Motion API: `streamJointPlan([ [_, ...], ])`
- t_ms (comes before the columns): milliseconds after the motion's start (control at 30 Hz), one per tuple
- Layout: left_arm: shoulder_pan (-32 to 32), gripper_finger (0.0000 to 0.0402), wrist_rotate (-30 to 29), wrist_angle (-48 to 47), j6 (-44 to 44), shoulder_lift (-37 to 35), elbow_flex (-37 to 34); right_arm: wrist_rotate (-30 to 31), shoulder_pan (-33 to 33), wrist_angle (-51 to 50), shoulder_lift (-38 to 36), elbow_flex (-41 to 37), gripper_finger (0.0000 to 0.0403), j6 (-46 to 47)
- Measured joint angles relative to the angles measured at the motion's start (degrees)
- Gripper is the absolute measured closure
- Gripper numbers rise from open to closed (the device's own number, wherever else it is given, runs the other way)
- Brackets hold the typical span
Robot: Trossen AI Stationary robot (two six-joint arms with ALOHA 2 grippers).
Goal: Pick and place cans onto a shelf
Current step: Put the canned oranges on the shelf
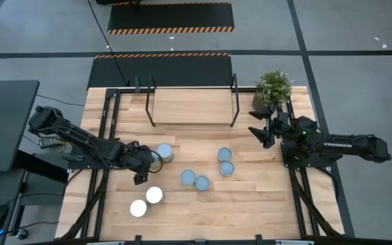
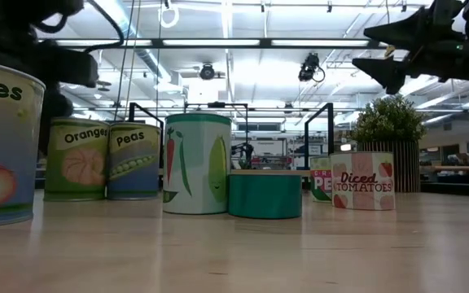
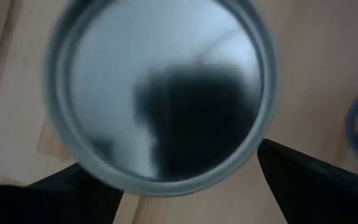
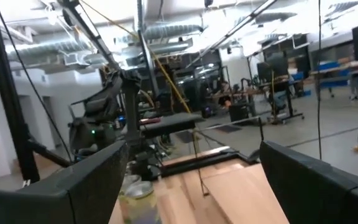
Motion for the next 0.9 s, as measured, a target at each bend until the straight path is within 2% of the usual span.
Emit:
streamJointPlan([
  [233, 1.8, 0.0049, -3.4, -0.4, 2.7, 0.0, 4.2, 2.0, 2.0, 4.9, 3.5, 0.1, 0.003, -3.1],
  [567, 1.8, 0.0049, -3.8, 2.2, 5.7, 0.0, 4.3, 2.0, 2.1, 6.0, 5.0, 0.1, 0.003, -3.0],
  [900, 2.1, 0.0056, -2.8, 5.0, 5.7, 4.8, 4.3, 2.0, 2.0, 6.0, 5.6, 0.1, 0.003, -1.9],
])
